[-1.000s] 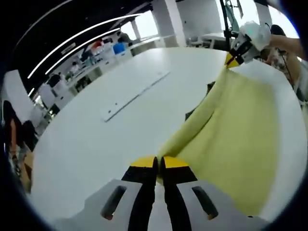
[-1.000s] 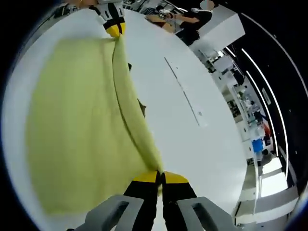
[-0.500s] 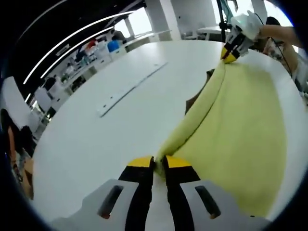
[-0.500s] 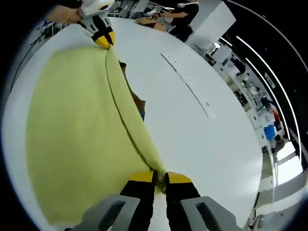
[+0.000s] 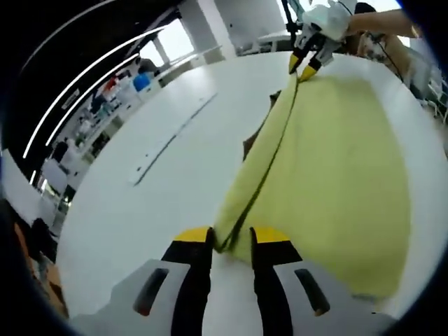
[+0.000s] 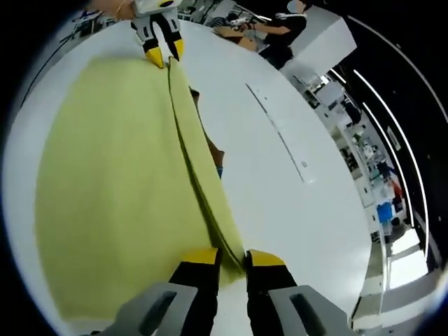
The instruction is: Fold the garment on the visible template until the final outline fits inside the template.
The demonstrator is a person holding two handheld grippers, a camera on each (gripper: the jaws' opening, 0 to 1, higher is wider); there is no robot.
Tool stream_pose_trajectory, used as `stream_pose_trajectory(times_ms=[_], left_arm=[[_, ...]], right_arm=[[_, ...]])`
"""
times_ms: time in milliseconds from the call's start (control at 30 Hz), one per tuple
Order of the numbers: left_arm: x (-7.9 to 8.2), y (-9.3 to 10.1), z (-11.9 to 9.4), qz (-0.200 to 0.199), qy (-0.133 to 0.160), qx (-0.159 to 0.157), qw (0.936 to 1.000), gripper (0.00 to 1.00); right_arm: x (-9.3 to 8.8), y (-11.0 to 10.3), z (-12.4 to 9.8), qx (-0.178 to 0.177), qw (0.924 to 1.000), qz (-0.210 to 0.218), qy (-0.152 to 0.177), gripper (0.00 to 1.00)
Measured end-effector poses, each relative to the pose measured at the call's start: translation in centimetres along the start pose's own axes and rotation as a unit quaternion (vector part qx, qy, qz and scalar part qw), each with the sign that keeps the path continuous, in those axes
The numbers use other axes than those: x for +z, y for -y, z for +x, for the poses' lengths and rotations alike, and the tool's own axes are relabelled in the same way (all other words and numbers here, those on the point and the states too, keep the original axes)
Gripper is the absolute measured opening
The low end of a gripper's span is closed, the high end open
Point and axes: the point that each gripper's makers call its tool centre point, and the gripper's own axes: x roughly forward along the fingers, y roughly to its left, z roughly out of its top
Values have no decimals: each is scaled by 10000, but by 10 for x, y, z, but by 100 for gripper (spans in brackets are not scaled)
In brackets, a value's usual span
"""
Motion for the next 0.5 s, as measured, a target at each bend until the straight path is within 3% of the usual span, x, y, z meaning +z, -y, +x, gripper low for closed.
stream_pose_trajectory(times_ms=[67,167,267,367,500], left_arm=[[-2,-5,1,158,-134,160,9997,15],[-15,-20,2,682,-617,500,9945,7],[-10,-14,5,434,-393,343,9977,5],[-9,-18,3,487,-336,393,9975,3],[-6,-22,0,70,-137,412,9990,2]], right_arm=[[0,1,1,-34,10000,-40,-11,4],[-1,2,2,-75,10000,-29,-11,2],[-2,2,3,-106,9999,-57,-26,0],[-4,4,3,-161,9998,-85,-30,0],[-2,7,2,-200,9998,61,16,0]])
